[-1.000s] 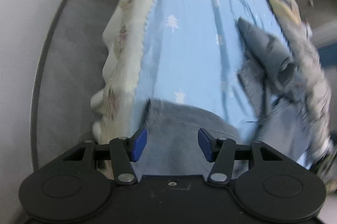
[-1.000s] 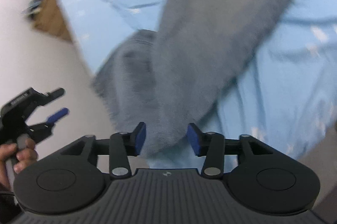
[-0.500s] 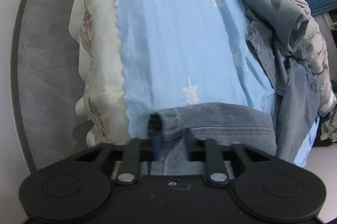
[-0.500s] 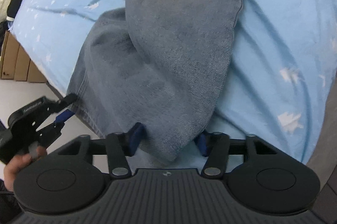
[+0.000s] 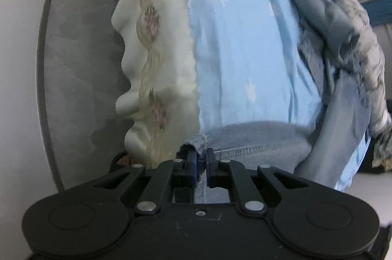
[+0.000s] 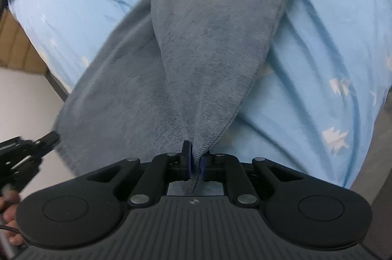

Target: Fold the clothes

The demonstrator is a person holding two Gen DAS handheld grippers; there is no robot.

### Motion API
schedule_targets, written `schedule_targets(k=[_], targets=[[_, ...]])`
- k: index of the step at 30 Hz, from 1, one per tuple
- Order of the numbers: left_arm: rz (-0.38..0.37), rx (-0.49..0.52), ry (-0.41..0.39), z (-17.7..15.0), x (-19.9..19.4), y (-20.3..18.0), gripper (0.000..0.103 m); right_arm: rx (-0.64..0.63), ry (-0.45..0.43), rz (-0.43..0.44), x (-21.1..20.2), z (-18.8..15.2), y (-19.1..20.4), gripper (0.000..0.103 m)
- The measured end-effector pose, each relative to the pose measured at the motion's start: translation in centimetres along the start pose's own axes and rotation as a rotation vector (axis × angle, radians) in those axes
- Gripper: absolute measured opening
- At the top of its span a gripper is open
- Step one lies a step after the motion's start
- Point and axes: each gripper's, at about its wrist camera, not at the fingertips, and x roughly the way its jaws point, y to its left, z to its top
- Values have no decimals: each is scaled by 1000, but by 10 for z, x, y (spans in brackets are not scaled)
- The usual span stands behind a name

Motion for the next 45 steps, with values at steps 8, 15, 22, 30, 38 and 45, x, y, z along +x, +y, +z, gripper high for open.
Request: schedule_targets(k=[8, 15, 22, 30, 38, 45], targets=[[40, 31, -36, -4, -37, -37, 20, -55, 8, 53, -27, 1, -16, 39], [29, 110, -68, 31, -57, -79, 41, -77, -127, 42, -71, 1, -25, 42], [-13, 370, 65, 103, -2, -136, 42, 5, -268, 29, -69, 29, 6, 42], [-37, 703, 211, 193, 44, -192, 47, 177, -288, -63, -49, 57, 63, 42], [-93, 734, 267, 217, 106, -239, 55, 247, -321, -108, -36, 89, 86, 42], [-90, 716, 264, 212, 171, -275, 55, 227, -354, -102, -35, 130, 82, 42]])
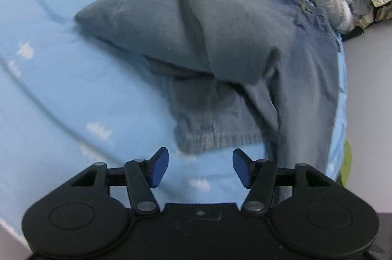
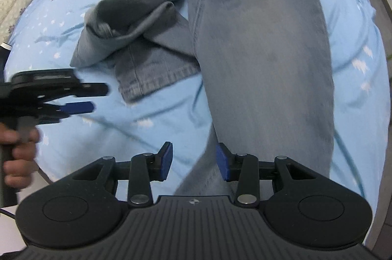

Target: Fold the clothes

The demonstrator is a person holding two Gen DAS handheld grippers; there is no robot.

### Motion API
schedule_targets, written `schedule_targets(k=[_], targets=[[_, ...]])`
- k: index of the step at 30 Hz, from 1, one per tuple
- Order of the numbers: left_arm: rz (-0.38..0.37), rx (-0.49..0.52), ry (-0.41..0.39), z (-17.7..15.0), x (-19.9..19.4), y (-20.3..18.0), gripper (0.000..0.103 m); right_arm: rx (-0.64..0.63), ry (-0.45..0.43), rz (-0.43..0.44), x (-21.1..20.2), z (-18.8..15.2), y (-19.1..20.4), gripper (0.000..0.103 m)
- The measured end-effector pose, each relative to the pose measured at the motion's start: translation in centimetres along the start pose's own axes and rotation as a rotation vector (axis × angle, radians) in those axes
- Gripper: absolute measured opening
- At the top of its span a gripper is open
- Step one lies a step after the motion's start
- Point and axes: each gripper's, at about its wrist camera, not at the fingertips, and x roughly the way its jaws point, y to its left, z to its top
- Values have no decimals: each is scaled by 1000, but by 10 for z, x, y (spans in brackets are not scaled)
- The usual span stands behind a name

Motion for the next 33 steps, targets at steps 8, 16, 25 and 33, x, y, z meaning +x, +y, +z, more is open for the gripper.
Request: schedule_targets(k=[8, 16, 25, 33], targets=[[34, -32, 31, 23, 48, -7, 51, -143, 5, 16, 27, 43, 10, 42], [29, -8, 26, 23, 35, -8, 7, -284, -24, 56, 51, 85, 28, 45], [-50, -89, -96, -15, -68, 8, 5, -327, 49, 135, 82, 106, 32, 62], [-18, -186, -104, -62, -138, 51, 5, -166, 232, 404, 105, 82, 29, 69]])
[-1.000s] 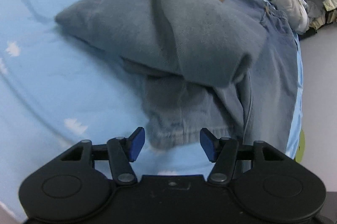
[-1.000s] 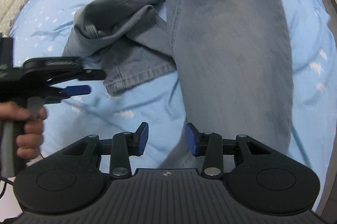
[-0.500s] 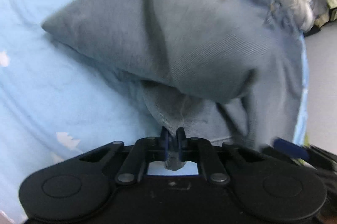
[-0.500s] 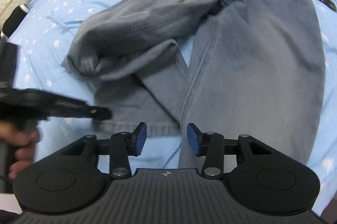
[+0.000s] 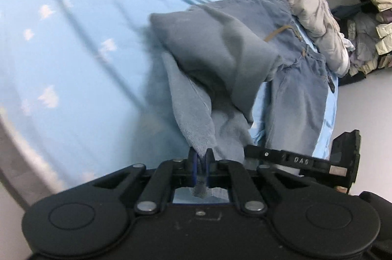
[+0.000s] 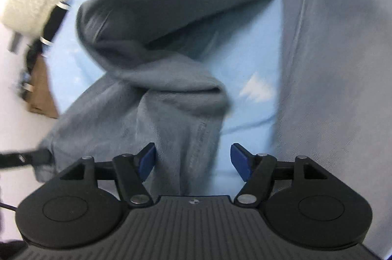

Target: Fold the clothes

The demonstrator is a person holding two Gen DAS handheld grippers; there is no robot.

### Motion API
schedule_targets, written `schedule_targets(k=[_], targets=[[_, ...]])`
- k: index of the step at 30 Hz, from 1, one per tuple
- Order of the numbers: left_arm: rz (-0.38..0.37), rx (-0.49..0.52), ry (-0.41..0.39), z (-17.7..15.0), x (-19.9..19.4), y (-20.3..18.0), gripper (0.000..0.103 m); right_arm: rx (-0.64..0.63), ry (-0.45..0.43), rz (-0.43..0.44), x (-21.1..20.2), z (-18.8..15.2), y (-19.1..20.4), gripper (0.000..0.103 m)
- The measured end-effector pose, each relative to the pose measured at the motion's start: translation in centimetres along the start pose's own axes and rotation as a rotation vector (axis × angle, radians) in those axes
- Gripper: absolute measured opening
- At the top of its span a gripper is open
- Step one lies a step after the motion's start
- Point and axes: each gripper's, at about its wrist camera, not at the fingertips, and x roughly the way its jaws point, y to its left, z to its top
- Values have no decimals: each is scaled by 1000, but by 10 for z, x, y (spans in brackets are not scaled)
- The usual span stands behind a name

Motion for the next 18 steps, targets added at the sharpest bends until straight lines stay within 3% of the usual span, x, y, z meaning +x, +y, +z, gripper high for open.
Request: schedule_targets(k=[3, 7, 14, 15, 17, 18], targets=[[8, -4, 2, -7, -18, 9, 5, 100, 46, 106, 16, -21, 2, 69], [-10, 26, 19, -15, -40, 23, 5, 281, 107, 153, 41, -58, 8, 73], [-26, 38, 49, -24, -69, 57, 5, 525, 98, 262, 56, -124, 35, 72], [-25, 34, 50, -25, -74, 64, 5, 543, 98, 272, 57, -132, 41, 69], [-22, 27, 53, -26, -83, 78, 5, 543, 119, 277, 58, -141, 53, 46], [-18, 23, 52, -27, -86, 85, 5, 530, 129, 277, 58, -145, 61, 27]])
